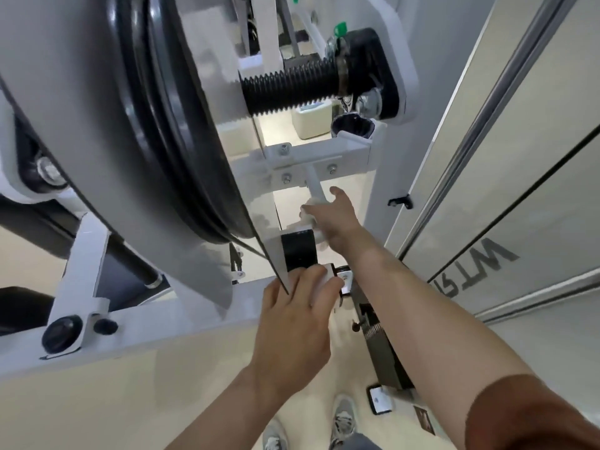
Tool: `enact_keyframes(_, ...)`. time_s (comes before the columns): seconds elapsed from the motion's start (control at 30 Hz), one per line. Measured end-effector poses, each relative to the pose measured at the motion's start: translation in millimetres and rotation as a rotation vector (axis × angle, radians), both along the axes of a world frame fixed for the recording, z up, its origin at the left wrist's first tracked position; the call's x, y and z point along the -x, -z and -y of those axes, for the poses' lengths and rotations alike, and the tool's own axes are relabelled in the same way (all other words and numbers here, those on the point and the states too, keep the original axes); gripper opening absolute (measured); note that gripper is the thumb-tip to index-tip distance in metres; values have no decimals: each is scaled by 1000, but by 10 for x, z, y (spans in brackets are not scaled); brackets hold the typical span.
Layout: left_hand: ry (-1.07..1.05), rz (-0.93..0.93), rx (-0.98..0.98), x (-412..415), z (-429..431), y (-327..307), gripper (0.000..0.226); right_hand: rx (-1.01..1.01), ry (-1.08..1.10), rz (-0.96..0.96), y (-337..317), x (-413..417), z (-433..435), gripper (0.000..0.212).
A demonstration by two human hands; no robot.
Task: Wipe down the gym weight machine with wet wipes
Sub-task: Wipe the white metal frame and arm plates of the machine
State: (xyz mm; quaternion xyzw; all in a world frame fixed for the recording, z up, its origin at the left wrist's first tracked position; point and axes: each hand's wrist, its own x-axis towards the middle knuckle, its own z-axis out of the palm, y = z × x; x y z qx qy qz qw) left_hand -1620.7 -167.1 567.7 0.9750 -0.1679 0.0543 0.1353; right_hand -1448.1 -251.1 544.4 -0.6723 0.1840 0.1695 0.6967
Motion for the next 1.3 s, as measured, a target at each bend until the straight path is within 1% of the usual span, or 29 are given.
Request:
enact_keyframes(0.03,-8,10,9,-3,9,5,60,-32,29,-27,13,-35,-15,82)
enact_keyframes(0.07,-9,19,15,-6,5,11,58,-16,56,-33,14,-31,-32,77)
enact_keyframes(0.1,-3,28,15,-8,-8,19,57,54,60,-1,8,0,-55,65)
enact_keyframes(0.13,9,40,7,-12,-25,27,56,182,30,70,-8,60,-57,43)
enact_keyframes(0.17,27,51,-6,-16,-43,40,56,361,-32,160,-20,131,-21,20)
enact_keyframes(0.2,45,58,-19,-22,-57,54,58,575,-127,257,-38,214,33,15)
enact_keyframes(0.23,57,58,-26,-23,-65,63,60,773,-229,333,-61,299,100,17)
enact_keyframes(0.27,58,59,-25,-24,-66,69,61,906,-268,392,-82,359,177,17)
enact_keyframes(0.3,51,64,-19,-26,-62,77,59,966,-258,415,-104,377,256,16)
enact_keyframes(0.33,42,70,-14,-27,-55,86,57,939,-216,410,-176,390,335,14)
enact_keyframes(0.37,35,77,-10,-30,-47,92,56,845,-161,400,-278,392,395,13)
enact_keyframes(0.43,26,88,-9,-28,-38,110,57,593,-80,420,-457,376,393,12)
enact_keyframes(0.47,21,93,-12,-29,-35,115,57,519,-93,446,-528,392,334,13)
enact_keyframes(0.5,17,99,-12,-32,-31,115,57,485,-136,475,-572,435,257,15)
enact_keyframes(0.53,16,108,-10,-34,-29,114,56,518,-219,517,-590,498,175,20)
enact_keyframes(0.6,43,148,14,-28,-35,114,51,662,-457,643,-551,680,79,32)
enact_keyframes(0.63,73,171,40,-17,-53,119,50,667,-531,685,-519,767,97,33)
enact_keyframes(0.7,105,196,136,17,-114,128,52,647,-614,728,-485,898,205,36)
enact_keyframes(0.77,61,206,237,76,-182,123,54,754,-663,827,-426,1023,285,41)
enact_keyframes(0.9,-33,235,313,204,-242,142,50,945,-679,984,-282,1155,235,53)
enact_keyframes(0.97,-77,258,379,240,-251,150,44,956,-700,1022,-272,1167,193,54)
enact_keyframes(1.07,-89,347,453,303,-319,116,34,915,-691,1101,-152,1321,203,48)
enact_keyframes(1.13,-81,374,455,360,-330,81,34,907,-653,1144,-11,1519,271,40)
enact_keyframes(1.2,-83,347,451,390,-288,34,42,902,-629,1157,46,1583,337,37)
enact_keyframes(1.23,-70,314,439,382,-254,8,48,859,-611,1139,36,1559,350,37)
enact_keyframes(1.3,-46,226,399,305,-186,-29,61,682,-520,1049,-59,1508,364,36)
